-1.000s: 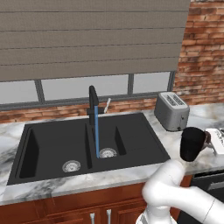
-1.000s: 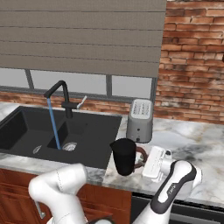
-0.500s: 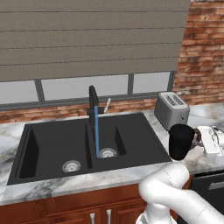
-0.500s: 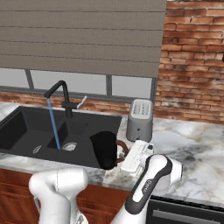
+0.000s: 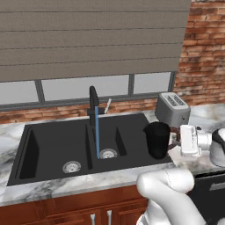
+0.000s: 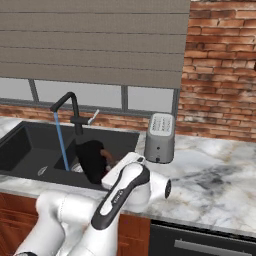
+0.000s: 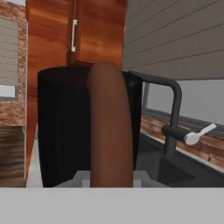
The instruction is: Turn on the sink faucet and place the jug under the water for a few seconds to fill it up.
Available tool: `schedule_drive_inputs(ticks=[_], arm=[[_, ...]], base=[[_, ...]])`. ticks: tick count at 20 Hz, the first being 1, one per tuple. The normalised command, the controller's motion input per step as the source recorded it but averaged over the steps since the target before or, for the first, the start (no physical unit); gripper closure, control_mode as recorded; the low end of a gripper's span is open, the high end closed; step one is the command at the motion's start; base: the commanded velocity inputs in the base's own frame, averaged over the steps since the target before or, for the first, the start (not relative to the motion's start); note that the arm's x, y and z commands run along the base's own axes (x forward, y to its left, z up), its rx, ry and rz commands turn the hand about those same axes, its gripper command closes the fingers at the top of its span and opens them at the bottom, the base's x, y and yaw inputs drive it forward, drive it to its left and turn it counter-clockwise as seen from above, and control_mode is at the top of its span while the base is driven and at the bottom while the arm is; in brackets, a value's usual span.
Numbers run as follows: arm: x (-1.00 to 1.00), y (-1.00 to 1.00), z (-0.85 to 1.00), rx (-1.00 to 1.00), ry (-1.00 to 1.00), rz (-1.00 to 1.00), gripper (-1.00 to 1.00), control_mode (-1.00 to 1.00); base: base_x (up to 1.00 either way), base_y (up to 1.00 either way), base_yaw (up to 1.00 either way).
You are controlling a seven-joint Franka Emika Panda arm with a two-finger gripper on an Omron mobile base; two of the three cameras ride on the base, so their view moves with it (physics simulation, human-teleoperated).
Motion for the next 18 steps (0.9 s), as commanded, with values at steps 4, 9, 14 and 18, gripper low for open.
schedule_drive_inputs(ticks=[4, 9, 14, 18], arm=[[0.00, 1.00, 0.38, -0.07, 0.03, -0.14, 1.00, -1.00], [0.15, 1.00, 0.20, -0.09, 0.04, -0.15, 1.00, -1.00], [0.39, 0.58, 0.00, -0.01, 0.11, -0.04, 1.00, -1.00], [0.34, 0.35, 0.00, 0.00, 0.09, 0.00, 1.00, -1.00]], base=[[0.00, 0.00, 0.00], [0.00, 0.00, 0.00], [0.00, 0.00, 0.00], [0.00, 0.00, 0.00]])
